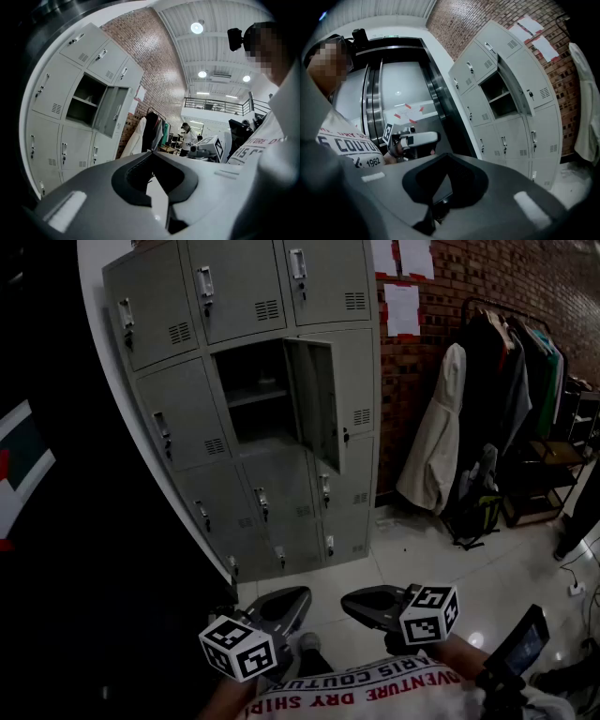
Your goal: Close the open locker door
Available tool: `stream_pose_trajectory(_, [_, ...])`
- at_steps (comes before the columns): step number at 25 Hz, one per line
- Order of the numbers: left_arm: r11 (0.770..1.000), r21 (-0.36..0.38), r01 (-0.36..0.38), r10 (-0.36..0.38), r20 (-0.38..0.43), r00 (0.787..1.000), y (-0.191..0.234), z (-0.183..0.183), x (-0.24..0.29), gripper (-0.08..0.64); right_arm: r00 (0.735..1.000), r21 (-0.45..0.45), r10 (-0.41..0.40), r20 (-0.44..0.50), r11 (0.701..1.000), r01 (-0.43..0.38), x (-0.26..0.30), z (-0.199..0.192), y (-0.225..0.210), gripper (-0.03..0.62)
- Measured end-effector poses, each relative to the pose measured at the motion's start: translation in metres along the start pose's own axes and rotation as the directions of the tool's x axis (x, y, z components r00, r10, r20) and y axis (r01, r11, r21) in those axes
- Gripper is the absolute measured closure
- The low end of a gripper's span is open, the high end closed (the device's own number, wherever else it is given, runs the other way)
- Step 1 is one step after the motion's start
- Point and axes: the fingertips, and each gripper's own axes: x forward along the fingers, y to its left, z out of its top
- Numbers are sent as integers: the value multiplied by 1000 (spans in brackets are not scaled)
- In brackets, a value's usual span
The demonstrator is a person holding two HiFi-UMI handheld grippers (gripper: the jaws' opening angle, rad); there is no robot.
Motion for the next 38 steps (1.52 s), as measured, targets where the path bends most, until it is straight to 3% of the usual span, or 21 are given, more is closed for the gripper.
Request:
stream_pose_trajectory(7, [998,44,50,-49,-38,998,93,45,67,555,999,-69,-19,26,997,21,63,67,-87,598])
stream_pose_trajectory(15, [995,59,75,-71,-55,996,205,107,116,555,996,-88,-67,66,993,73,134,146,-167,598])
stream_pose_trajectory(26, [995,29,99,-97,-73,993,272,127,150,555,980,-56,-182,78,981,186,145,173,-244,600])
stream_pose_trajectory(31, [994,25,106,-103,-85,991,291,132,159,555,931,-61,-335,145,936,347,109,202,-294,600])
stream_pose_trajectory(36, [990,35,138,-134,-95,986,306,140,172,555,844,-118,-479,242,849,516,68,254,-341,598])
stream_pose_trajectory(38, [988,35,149,-145,-94,985,313,142,177,555,808,-96,-522,273,821,563,56,269,-362,600])
